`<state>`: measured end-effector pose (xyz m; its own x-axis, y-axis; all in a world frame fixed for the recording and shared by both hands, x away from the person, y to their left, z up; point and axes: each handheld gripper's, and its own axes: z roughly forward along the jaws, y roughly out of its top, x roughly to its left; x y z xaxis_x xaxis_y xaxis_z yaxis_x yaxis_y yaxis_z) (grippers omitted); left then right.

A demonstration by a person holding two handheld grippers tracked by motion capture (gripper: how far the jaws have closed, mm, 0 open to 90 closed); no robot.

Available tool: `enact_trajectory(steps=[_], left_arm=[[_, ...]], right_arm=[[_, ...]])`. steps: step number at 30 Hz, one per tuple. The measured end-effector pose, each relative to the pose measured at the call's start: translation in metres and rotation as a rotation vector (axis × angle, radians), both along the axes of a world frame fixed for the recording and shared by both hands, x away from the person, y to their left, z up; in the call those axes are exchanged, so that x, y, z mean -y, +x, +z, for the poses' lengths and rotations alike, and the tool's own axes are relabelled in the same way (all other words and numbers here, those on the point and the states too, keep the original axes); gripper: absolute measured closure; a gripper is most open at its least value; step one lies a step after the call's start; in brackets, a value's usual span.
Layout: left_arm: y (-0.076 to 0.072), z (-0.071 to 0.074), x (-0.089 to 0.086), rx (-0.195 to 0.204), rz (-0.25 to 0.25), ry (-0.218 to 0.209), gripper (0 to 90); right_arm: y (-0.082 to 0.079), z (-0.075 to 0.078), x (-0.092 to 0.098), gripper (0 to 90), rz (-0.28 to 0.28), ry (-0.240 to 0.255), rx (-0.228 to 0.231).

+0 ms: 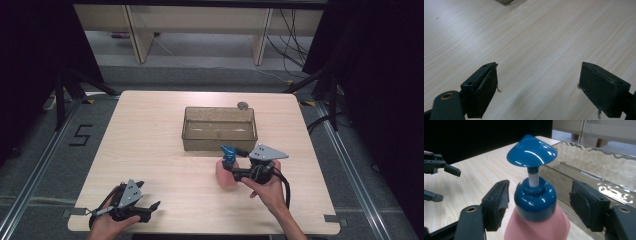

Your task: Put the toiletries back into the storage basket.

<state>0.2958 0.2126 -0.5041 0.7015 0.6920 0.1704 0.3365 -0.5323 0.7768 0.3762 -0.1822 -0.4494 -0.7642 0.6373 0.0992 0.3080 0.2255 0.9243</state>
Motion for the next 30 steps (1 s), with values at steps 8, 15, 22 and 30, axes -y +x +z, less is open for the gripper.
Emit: enact_trajectory(steps=[8, 15, 22, 30], left_arm=[[-0.001, 0.000, -0.001, -0.005, 0.001, -0.011, 15.0], [0.000, 0.000, 0.000, -0.003, -0.010, -0.020, 15.0], [0.000, 0.000, 0.000, -0.005, -0.011, -0.005, 14.9], [0.000, 0.000, -0.001, -0.001, -0.006, -0.005, 15.0]], right_arm=[[0.003, -0.004, -0.003, 38.6, 0.013, 0.000, 0.017], [0.007, -0.007, -0.005, 44.5, 0.020, -0.006, 0.041], [0.006, -0.009, -0.007, 53.3, 0.033, 0.011, 0.074], [0.000, -0.008, -0.012, 53.6, -0.004, 0.009, 0.058]])
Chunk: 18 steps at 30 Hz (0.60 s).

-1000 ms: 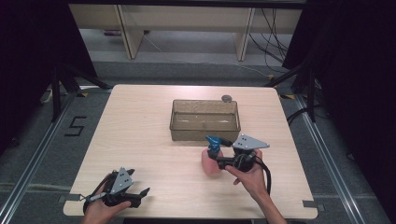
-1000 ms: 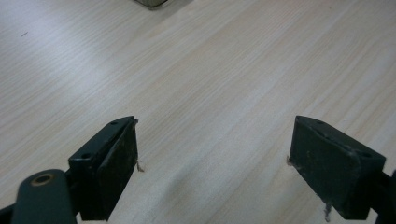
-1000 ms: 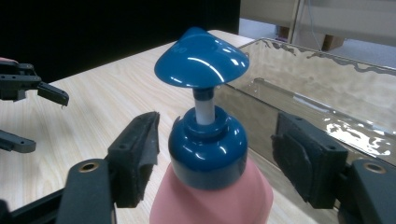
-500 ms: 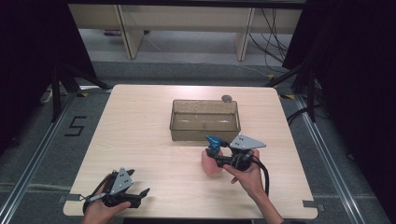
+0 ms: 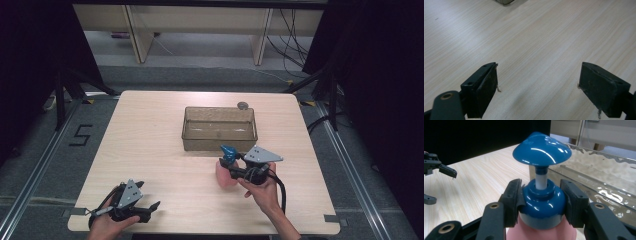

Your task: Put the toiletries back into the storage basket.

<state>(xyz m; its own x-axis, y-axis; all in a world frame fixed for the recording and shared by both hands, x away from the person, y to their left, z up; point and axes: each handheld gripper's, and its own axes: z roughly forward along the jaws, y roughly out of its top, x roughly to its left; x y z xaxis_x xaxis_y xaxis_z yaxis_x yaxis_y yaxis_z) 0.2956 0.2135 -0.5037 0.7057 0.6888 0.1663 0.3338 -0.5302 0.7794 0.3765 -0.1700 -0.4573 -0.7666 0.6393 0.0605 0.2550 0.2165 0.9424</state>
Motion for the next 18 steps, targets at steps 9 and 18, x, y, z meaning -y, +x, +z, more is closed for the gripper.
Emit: enact_trajectory(steps=[9, 18], left_arm=[[0.000, -0.001, 0.001, -0.003, 0.003, -0.022, 15.0], [0.000, -0.001, 0.000, 0.001, 0.002, -0.024, 15.0]], right_arm=[[-0.001, 0.004, 0.001, 53.8, -0.018, -0.012, -0.011], [-0.002, 0.015, 0.000, 53.9, -0.017, -0.015, 0.018]])
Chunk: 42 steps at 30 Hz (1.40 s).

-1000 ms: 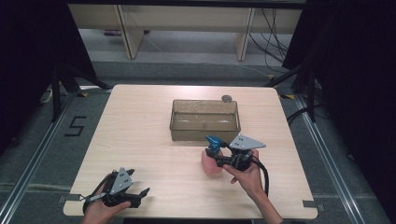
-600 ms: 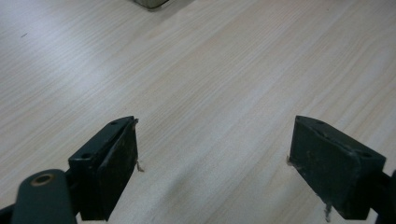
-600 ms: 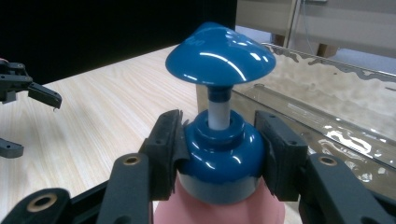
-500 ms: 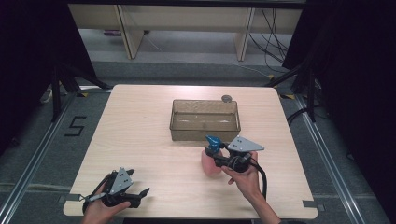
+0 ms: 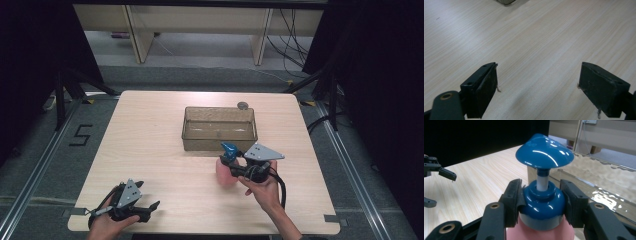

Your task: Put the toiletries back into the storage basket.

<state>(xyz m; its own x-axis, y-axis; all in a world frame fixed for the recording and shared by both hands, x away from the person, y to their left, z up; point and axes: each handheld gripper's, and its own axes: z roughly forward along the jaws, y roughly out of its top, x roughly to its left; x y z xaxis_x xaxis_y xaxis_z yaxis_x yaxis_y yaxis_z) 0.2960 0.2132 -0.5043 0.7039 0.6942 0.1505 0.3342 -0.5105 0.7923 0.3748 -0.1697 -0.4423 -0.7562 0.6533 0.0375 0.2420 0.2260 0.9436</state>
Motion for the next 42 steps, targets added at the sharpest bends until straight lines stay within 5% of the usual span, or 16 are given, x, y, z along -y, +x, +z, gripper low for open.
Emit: enact_trajectory(steps=[2, 6, 17, 42], left_arm=[[-0.001, 0.000, 0.000, -0.005, 0.004, -0.004, 15.0], [0.000, 0.001, -0.002, -0.002, -0.005, 0.025, 14.9], [-0.001, 0.000, -0.001, -0.004, 0.017, 0.010, 15.0], [0.000, 0.001, -0.003, -0.004, 0.007, 0.016, 14.9]], right_arm=[[-0.001, 0.002, -0.001, 54.0, -0.016, 0.011, -0.025], [0.004, 0.007, 0.002, 54.0, -0.002, 0.002, -0.007], [0.012, 0.027, 0.009, 54.0, -0.043, 0.000, 0.047], [0.034, 0.063, 0.016, 54.1, -0.092, 0.012, 0.056]])
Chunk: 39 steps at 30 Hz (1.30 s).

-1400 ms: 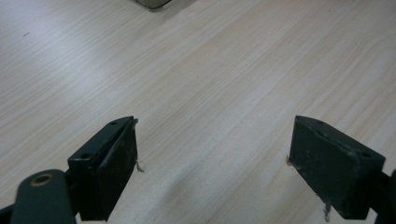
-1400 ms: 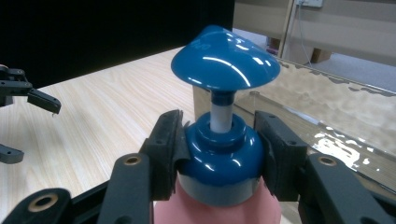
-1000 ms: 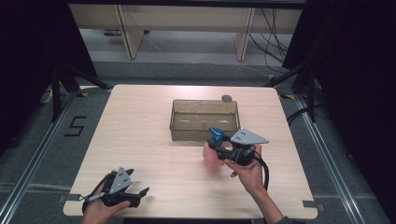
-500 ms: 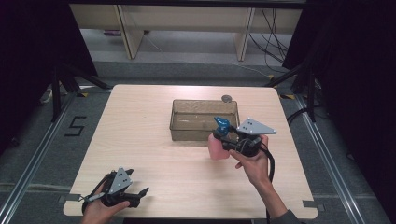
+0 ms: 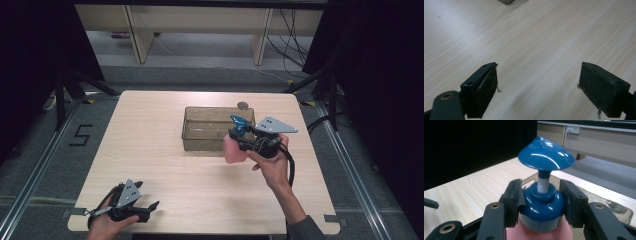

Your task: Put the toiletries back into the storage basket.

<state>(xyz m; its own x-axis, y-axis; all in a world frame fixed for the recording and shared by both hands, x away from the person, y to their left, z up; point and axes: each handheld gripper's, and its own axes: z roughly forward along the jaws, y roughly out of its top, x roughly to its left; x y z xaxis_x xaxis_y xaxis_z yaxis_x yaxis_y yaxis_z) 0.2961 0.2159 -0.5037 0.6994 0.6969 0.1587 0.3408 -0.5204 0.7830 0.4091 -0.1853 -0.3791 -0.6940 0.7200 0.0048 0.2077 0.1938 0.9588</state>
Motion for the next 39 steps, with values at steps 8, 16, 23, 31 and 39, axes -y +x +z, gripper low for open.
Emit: enact_trajectory(steps=[8, 16, 23, 31, 39], left_arm=[[0.001, 0.000, 0.000, 0.002, -0.002, -0.003, 15.0], [0.000, 0.002, -0.001, 0.010, 0.002, -0.013, 15.0], [0.000, 0.001, 0.001, 0.009, 0.009, -0.047, 15.0], [0.000, 0.003, -0.001, 0.007, 0.004, -0.012, 15.0], [-0.001, 0.001, 0.002, 0.003, 0.008, -0.056, 15.0]], right_arm=[[0.008, 0.008, 0.006, 54.1, -0.017, 0.023, 0.006], [0.019, 0.015, 0.012, 54.2, -0.056, 0.019, 0.029], [0.029, 0.020, 0.015, 54.1, -0.089, 0.036, 0.012], [0.044, 0.019, 0.020, 54.2, -0.116, 0.036, -0.002], [0.060, 0.012, 0.022, 54.2, -0.145, 0.028, 0.014]])
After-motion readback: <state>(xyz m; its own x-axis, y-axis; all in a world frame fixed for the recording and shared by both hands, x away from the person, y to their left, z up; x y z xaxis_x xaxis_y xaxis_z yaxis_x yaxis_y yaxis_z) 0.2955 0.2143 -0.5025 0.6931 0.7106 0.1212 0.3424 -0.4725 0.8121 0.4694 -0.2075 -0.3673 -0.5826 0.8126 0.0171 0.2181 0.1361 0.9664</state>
